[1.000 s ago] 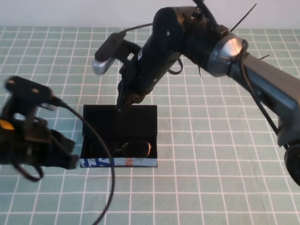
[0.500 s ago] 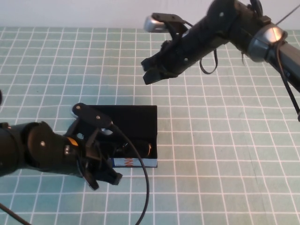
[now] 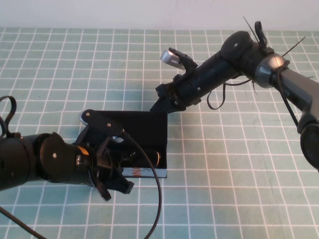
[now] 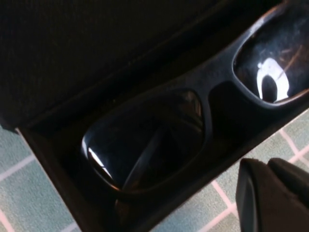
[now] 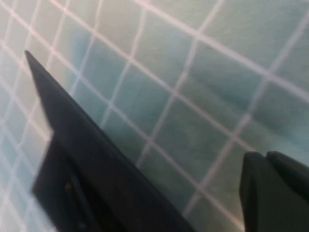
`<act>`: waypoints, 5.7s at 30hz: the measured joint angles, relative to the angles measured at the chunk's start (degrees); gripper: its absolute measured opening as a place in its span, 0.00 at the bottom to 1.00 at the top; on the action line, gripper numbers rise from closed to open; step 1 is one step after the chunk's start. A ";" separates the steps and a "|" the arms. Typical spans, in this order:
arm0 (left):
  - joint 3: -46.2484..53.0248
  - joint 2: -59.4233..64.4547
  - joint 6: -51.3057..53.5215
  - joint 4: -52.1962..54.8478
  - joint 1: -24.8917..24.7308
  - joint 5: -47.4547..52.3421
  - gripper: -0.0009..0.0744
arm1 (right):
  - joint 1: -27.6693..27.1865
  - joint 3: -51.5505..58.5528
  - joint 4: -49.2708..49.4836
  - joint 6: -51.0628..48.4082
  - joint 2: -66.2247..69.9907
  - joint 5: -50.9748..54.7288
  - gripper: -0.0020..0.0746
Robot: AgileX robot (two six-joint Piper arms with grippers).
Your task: Return glasses to glasses case
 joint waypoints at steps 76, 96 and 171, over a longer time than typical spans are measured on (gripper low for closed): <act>-3.38 -50.39 1.91 30.54 -0.04 53.41 0.01 | 8.01 -1.14 -4.94 -8.60 -27.69 3.56 0.01; 0.86 -65.16 -37.58 52.39 -0.04 28.05 0.01 | 8.01 12.12 -39.89 7.07 -64.76 2.23 0.01; 22.84 -72.89 -23.85 28.87 11.92 -7.94 0.01 | 8.01 98.36 -35.66 12.17 -121.90 -41.79 0.01</act>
